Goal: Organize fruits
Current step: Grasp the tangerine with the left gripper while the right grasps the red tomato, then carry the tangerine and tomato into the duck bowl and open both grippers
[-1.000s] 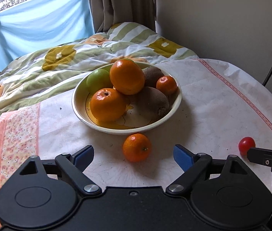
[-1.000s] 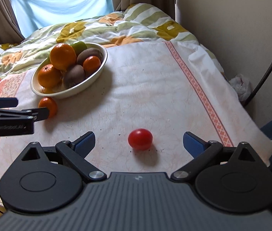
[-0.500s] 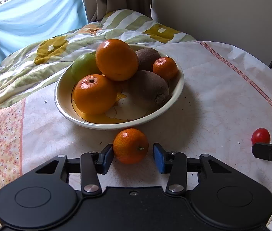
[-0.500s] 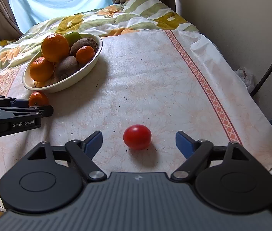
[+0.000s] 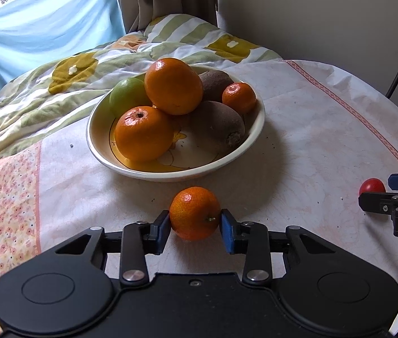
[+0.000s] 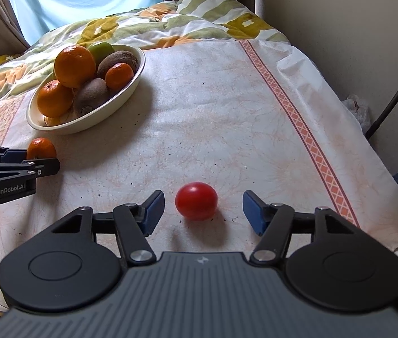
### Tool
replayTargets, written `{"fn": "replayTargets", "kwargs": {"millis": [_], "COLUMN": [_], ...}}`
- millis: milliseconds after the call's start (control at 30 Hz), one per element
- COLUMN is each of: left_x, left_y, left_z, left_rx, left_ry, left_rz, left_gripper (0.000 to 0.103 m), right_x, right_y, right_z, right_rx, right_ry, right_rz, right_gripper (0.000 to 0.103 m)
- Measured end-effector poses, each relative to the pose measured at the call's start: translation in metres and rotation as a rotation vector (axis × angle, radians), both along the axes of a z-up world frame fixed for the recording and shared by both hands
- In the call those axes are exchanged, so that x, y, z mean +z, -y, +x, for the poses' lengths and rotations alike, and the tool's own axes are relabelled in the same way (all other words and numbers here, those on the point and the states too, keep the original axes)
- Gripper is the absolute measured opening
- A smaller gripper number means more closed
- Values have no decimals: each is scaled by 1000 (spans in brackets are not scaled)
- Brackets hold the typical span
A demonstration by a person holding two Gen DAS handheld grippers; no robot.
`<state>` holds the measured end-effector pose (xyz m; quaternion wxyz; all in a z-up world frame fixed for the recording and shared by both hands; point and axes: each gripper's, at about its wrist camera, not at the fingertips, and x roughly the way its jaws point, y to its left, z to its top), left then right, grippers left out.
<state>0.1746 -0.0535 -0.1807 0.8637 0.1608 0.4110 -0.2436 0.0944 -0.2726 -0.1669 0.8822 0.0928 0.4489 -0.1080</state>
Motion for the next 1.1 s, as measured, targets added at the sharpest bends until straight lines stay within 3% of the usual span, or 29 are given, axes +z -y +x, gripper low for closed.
{"fn": "replayTargets", "kwargs": {"millis": [300, 500, 800, 1100], "left_x": [10, 12, 29, 76], "left_y": [-10, -17, -24, -32], "left_z": [-10, -19, -29, -35], "left_rx": [21, 50, 68, 84], "left_ry": [8, -8, 10, 62], "left_rz": [-21, -42, -74, -125], "left_gripper": [41, 41, 41, 41], "right_x": [-3, -7, 11, 68], "right_y": [-8, -7, -12, -26], "right_z": [5, 10, 6, 8], "right_rx": [23, 25, 20, 67], "right_ry": [-21, -38, 4, 71], "right_rz": [-7, -11, -16, -21], "right_gripper": [66, 49, 49, 49]}}
